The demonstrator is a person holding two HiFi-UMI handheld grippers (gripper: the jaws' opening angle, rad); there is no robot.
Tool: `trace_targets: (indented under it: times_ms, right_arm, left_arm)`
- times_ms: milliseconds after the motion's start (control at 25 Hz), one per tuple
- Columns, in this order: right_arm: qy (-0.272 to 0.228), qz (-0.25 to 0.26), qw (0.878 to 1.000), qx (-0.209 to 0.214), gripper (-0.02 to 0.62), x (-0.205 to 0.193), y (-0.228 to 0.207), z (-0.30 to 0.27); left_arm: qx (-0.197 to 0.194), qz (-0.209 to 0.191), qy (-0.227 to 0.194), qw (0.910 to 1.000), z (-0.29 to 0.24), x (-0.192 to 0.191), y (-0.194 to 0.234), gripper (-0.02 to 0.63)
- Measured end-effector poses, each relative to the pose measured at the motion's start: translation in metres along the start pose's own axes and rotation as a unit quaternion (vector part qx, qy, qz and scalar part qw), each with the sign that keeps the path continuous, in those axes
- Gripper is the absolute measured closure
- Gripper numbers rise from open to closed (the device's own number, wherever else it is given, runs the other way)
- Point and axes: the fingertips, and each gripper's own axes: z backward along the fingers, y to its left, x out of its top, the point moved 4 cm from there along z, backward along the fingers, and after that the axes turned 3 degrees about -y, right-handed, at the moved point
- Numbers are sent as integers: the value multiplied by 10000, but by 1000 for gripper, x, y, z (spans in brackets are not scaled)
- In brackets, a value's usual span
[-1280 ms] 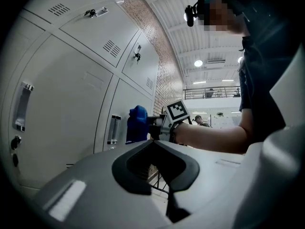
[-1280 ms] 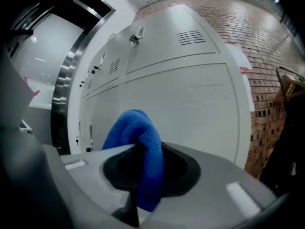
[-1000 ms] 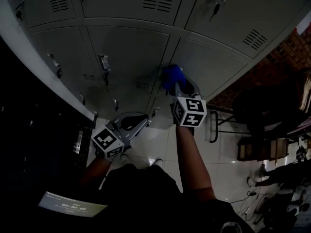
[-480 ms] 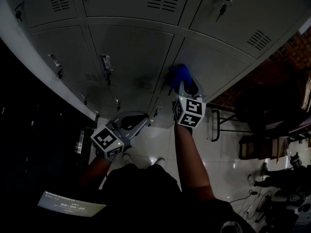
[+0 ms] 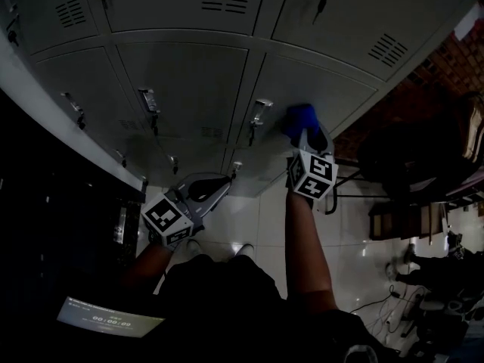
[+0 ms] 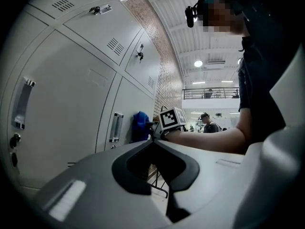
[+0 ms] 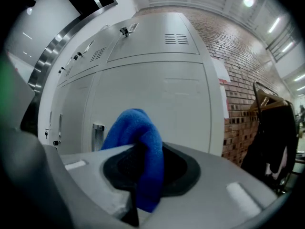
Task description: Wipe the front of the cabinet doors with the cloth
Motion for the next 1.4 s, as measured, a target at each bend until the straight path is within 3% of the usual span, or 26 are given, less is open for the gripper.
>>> trace_targets:
  times_ms: [400, 680, 800, 1240, 1400]
  right_arm:
    - [99, -178, 9950, -977, 526, -14, -107, 15]
    - [168, -267, 9931, -1132, 526, -22, -124, 26]
    - [126, -234, 9957, -892, 526, -25, -101, 33]
    - [182, -76, 9974, 688, 526, -45, 48, 15]
    - [197, -97, 9953, 947, 526, -55, 77, 2]
  left_arm:
    - [-131, 8, 36, 9999, -22, -5, -12, 603]
    - [-131, -2, 61, 9999, -23, -6, -17, 603]
    - [-101, 6, 66, 9999, -19, -7, -18, 603]
    - [55, -20, 50, 10000, 8, -4, -7, 603]
    - [132, -20, 56, 9999, 21, -3, -2, 603]
